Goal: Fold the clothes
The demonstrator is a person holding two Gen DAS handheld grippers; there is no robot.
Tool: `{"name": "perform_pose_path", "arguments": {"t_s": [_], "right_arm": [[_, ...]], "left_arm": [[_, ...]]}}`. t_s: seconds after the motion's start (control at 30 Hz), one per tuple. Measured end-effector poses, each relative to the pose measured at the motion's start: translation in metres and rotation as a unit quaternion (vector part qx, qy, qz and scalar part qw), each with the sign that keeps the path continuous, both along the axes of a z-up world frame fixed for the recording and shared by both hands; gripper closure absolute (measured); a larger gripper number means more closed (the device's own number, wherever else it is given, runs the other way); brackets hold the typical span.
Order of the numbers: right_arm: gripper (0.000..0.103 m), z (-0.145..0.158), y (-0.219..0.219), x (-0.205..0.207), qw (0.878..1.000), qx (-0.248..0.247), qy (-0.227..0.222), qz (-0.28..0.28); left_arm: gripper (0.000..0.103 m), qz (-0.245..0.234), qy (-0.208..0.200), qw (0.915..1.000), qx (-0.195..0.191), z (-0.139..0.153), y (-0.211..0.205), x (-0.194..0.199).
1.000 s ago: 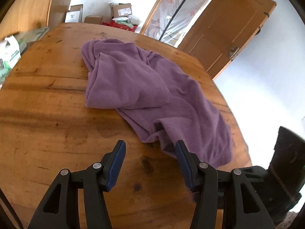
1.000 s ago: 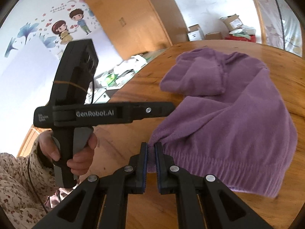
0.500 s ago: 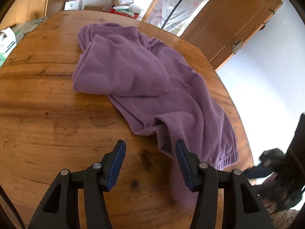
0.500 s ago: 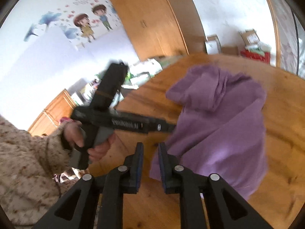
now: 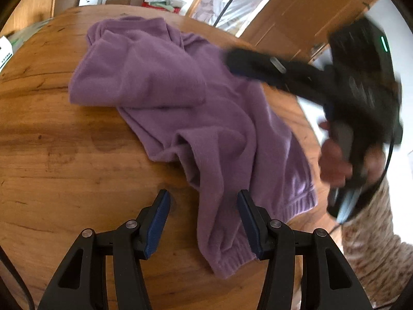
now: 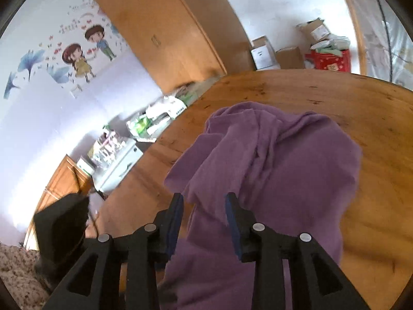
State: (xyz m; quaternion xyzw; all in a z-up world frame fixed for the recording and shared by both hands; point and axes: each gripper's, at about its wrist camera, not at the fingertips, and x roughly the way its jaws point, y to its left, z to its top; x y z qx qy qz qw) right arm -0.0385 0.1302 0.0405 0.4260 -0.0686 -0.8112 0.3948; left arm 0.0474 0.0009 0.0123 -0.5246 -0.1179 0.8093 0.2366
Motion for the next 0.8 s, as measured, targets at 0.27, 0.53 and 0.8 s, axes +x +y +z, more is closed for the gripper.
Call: {"name": "perform_pose_path", "arguments": {"t_s": [0.27, 0.53, 0.8], "right_arm": [[0.067, -0.028, -0.021, -0.045, 0.997, 0.05, -0.056, -0.024], [0.067, -0.034, -0.029, -0.051, 0.994, 0.088, -0.056, -0.043], [0.067, -0.041, -0.033, -0.053, 0.994, 0.075, -0.078, -0.019]], "left_arm": [[0.047, 0.002, -0.005, 0.9999, -0.01, -0.002, 0.019, -0.002], [0.059, 0.007, -0.005, 0.9998, -0.019, 0.004, 0.028, -0.007], [0.069, -0.005, 0.001, 0.9999, -0.014, 0.008, 0.044, -0.006]]}}
